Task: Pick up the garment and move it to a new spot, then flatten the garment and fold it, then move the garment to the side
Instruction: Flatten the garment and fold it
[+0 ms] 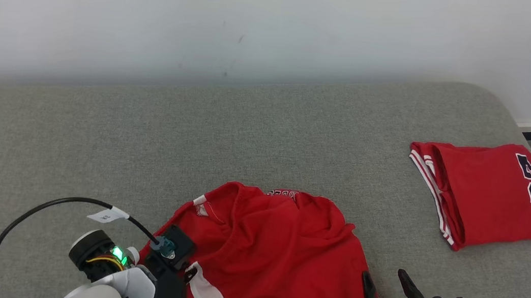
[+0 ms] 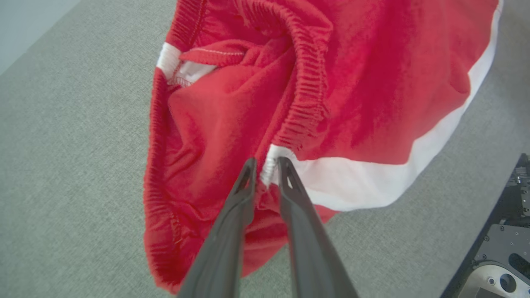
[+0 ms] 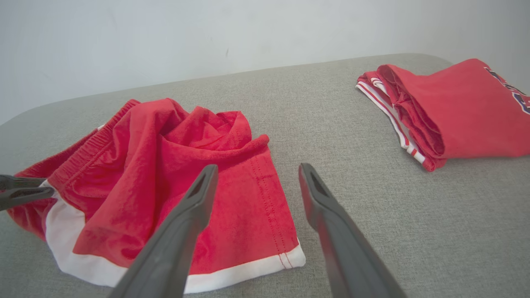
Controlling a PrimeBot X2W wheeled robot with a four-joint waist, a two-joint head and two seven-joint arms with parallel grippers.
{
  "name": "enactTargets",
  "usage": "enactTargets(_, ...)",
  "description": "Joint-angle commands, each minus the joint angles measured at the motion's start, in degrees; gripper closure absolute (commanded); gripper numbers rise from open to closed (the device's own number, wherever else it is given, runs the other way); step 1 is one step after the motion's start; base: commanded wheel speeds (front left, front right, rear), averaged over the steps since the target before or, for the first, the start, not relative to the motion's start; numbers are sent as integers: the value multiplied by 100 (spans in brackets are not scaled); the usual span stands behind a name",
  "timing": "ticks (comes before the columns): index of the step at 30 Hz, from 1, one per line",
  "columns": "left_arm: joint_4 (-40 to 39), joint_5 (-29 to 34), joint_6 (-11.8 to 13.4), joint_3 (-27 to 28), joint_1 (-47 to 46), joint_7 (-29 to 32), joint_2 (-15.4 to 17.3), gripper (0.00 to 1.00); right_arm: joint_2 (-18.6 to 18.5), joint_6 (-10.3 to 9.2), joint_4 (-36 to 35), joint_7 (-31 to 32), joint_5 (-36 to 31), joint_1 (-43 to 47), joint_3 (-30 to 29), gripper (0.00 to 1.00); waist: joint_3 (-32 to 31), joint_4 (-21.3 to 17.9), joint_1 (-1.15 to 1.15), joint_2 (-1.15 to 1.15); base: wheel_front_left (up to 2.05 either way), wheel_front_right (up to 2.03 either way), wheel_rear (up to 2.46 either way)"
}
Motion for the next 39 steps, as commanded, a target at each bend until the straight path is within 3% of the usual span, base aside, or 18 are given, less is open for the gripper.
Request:
enactTargets(1, -20, 36, -13, -45, -32, 56, 47, 81, 5, -10, 14, -22, -48, -5, -18, 0, -3, -1, 0, 0, 0, 0, 0)
enactTargets(3, -65, 63, -37, -88, -60, 138, 85, 84, 7, -10, 16, -22, -59, 2, -36, 0, -7, 1, 0, 0, 0, 0, 0)
enactTargets(6, -201, 54, -24, -150, -25, 287, 165, 100, 11, -10, 11, -4, -65, 17, -50, 0, -13, 7, 0, 0, 0, 0, 0)
enactTargets(9, -356, -4, 92, -103, 96, 272, 240, 100, 18, -10, -22, 8, -88, 39, -69, 0, 8, 18, 0, 0, 0, 0, 0)
enactTargets(12, -597, -51, 375, -8, 337, 136, 323, 100, 22, -10, 38, 248, -35, 109, -177, 0, 85, 49, 0, 0, 0, 0, 0)
enactTargets(17, -1106, -140, 1119, 233, 912, -248, 356, 100, 5, -11, 2, 830, -260, 259, -420, 0, 273, 233, 0, 0, 0, 0, 0)
enactTargets(22, -1399, -266, 1582, 422, 1333, -593, 254, 100, 19, -11, -65, 1194, -416, 375, -608, 0, 417, 419, 0, 0, 0, 0, 0)
enactTargets(33, -1377, -312, 1628, 481, 1348, -859, 101, 100, 41, -11, -72, 1802, -1206, 394, -962, 0, 487, 650, 0, 0, 0, 0, 0)
enactTargets(39, -1344, -372, 1627, 514, 1335, -908, 81, 100, 44, -11, -118, 1875, -1272, 297, -869, 0, 450, 651, 0, 0, 0, 0, 0)
